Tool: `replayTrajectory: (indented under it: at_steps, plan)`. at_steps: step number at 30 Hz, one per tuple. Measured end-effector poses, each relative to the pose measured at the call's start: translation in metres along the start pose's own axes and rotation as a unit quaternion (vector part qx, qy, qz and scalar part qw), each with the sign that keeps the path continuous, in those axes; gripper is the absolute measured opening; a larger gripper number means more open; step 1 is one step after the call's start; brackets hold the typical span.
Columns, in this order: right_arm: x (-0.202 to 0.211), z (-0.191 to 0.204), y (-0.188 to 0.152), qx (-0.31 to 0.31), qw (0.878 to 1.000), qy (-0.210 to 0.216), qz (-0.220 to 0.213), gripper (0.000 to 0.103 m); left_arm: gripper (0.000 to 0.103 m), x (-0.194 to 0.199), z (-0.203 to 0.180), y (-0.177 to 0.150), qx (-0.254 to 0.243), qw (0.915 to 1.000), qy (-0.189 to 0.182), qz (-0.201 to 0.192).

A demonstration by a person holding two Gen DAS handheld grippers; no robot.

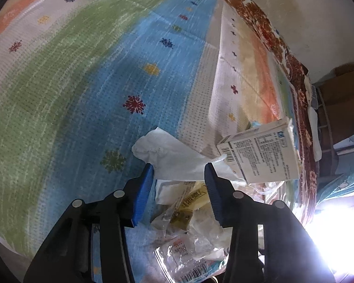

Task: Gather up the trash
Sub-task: 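Grasp the white plastic bag with right gripper while left grasps white tissue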

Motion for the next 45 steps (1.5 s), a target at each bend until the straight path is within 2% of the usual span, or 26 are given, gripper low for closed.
replayTrajectory:
  at_steps: [2,10,14,16,19,20,21,33,38,45]
  plan:
    - [-0.001,0.001,0.001,0.0,1.0,0.003,0.001,0.02,0.042,-0.002,0.002,0.0,0.003,1.0,0.005,0.003]
    - [0.002,0.002,0.0,-0.001,1.0,0.004,0.002,0.007,0.043,-0.001,0.007,-0.001,0.019,0.9998,0.006,0.004]
    - [0.006,0.007,0.003,0.005,1.0,0.006,-0.002,0.003,0.042,0.004,0.012,0.005,0.034,0.9992,0.01,-0.015]
    - [0.009,0.01,0.004,0.011,1.0,0.008,-0.005,0.002,0.041,0.001,0.012,0.006,0.04,0.9991,0.005,-0.011]
    - [0.015,0.014,0.005,0.021,1.0,0.002,-0.007,0.001,0.021,-0.003,0.011,0.005,0.025,0.9992,0.027,-0.015]
    - [0.018,0.014,0.005,0.023,1.0,0.0,-0.008,0.001,0.009,-0.003,0.011,0.005,0.025,0.9991,0.03,-0.017]
    - [0.021,0.015,0.006,0.023,1.0,0.0,-0.009,0.001,0.003,-0.003,0.011,0.006,0.026,0.999,0.031,-0.018]
    - [0.055,0.019,0.013,0.038,0.999,-0.005,-0.024,0.0,0.001,0.041,-0.013,0.009,0.015,0.9984,-0.005,-0.053]
    - [0.072,0.022,0.017,0.051,0.998,-0.012,-0.038,0.0,0.001,0.067,-0.025,0.011,-0.017,0.9967,0.001,-0.08]
    - [0.092,0.019,0.015,0.057,0.997,-0.025,-0.049,0.0,0.001,0.104,-0.045,0.012,-0.039,0.9928,-0.022,-0.111]
Point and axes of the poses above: each gripper's, at about its wrist camera, not at the fingertips, and x roughly against the way its jaws point, z to its left, y to its top, the point moved 7 cm from there along -x, roughly the way its jaws point, and after that the axes turned 3 degrees about -y, right-handed, at the moved point
